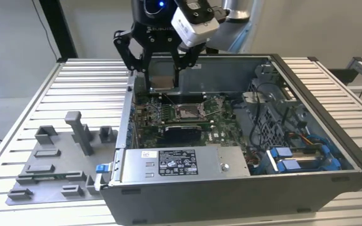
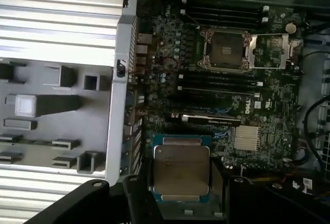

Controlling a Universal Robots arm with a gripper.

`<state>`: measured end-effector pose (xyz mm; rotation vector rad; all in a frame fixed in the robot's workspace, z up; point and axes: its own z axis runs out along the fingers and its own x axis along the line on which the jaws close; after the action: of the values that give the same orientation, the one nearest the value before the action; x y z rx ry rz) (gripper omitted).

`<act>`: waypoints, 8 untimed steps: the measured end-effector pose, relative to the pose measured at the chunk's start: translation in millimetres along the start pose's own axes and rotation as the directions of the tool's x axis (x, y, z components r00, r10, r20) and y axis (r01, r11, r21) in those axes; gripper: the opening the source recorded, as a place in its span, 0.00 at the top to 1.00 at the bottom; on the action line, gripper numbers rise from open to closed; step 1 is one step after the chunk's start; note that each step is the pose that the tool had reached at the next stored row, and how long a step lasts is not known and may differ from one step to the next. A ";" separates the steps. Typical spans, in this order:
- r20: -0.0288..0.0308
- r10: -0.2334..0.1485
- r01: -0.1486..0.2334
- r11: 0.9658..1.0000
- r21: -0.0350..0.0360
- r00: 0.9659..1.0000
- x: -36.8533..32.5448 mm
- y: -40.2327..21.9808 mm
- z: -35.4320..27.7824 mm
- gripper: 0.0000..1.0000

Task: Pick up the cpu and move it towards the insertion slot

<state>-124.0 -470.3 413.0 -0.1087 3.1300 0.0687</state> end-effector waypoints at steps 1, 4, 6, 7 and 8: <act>0.000 0.000 0.000 1.000 0.000 1.000 -4.6 -0.3 0.4 1.00; 0.000 0.001 -0.001 1.000 0.001 1.000 -17.9 -1.0 1.8 1.00; 0.000 0.002 -0.002 1.000 0.001 1.000 -27.1 -1.5 2.7 1.00; 0.000 0.002 -0.002 1.000 0.001 1.000 -31.7 -1.7 3.1 1.00; 0.000 0.002 -0.002 1.000 0.002 1.000 -36.2 -1.9 3.5 1.00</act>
<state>-87.8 -469.6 409.8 -0.1052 3.1302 0.0661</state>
